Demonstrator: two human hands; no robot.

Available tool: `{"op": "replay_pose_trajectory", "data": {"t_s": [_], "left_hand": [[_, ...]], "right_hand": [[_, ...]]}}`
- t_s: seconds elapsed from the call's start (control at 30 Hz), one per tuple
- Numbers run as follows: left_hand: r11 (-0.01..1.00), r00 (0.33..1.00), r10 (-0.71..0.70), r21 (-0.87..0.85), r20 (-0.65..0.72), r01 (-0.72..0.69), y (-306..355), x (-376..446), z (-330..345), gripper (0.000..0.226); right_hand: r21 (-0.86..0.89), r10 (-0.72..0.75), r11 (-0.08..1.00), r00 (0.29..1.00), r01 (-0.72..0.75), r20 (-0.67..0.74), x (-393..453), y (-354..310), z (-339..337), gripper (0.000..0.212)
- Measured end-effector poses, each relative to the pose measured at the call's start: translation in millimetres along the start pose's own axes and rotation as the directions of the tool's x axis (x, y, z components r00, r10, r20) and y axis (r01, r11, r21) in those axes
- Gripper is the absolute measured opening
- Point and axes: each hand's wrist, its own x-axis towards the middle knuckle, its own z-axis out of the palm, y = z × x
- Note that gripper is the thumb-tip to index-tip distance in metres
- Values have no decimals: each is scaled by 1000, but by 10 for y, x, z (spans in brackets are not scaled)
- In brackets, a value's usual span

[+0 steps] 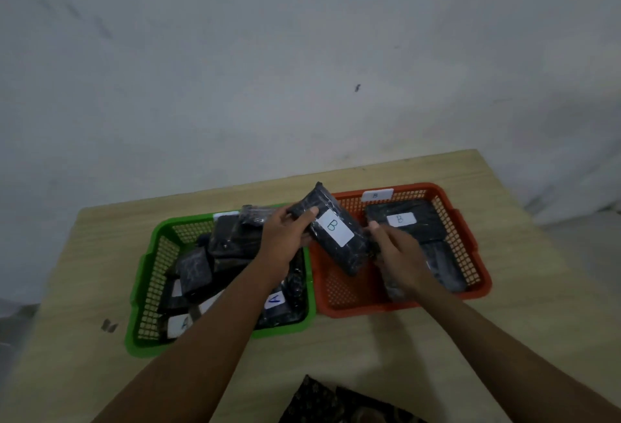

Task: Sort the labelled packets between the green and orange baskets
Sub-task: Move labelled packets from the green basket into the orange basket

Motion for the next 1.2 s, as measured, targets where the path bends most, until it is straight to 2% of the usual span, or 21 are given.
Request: {"op": "replay_pose_trajectory", "data": {"t_s": [0.1, 0.17, 0.27, 0.33, 0.47, 0.57, 0.67, 0.8, 0.87, 0.97, 1.07, 1.2], "left_hand": [[998, 999, -46, 35, 22, 45, -105, 74, 447, 28], [992, 996, -81, 98, 48, 76, -212, 148, 758, 30], [976, 987, -141, 177, 83, 125, -398, 257, 1217, 27], [963, 980, -174, 223, 99, 148, -514, 319, 1495, 25], [939, 966, -237, 277, 100, 202, -713, 442, 1943, 29], [924, 960, -262, 315, 101, 219, -813, 533, 2167, 29], [915, 960, -260, 342, 100, 213, -890, 604, 2327, 19], [870, 986, -165, 469, -12, 152, -989, 701, 2411, 21], [818, 997, -58, 571, -41, 71, -1011, 706, 2406, 40], [721, 994, 105, 686, 26, -95, -990, 647, 2382, 61], [621, 973, 202, 753, 113, -216, -933, 634, 2246, 59], [476, 920, 314, 800, 234, -366, -752, 631, 1824, 43]], "right_hand": [[-307, -198, 943, 959, 130, -202, 9, 291, -427, 19], [-379, -212, 921, 933, 91, -290, 50, 508, -727, 25], [-440, -141, 898, 925, -31, -353, 120, 821, -1107, 41], [-411, -31, 903, 936, -123, -349, 183, 972, -1292, 49], [-156, 290, 932, 931, -328, -222, 341, 1131, -1449, 54], [-42, 337, 936, 925, -349, -175, 441, 1245, -1446, 44], [49, 352, 936, 927, -349, -133, 468, 1365, -1411, 43], [99, 335, 941, 931, -323, -148, 443, 1342, -1380, 39], [95, 320, 947, 932, -308, -169, 452, 1335, -1370, 38], [21, 278, 960, 942, -280, -189, 446, 1324, -1362, 37], [-116, 187, 968, 950, -221, -250, 433, 1270, -1359, 33], [-323, -77, 946, 947, -30, -313, 469, 1121, -1283, 35]]}}
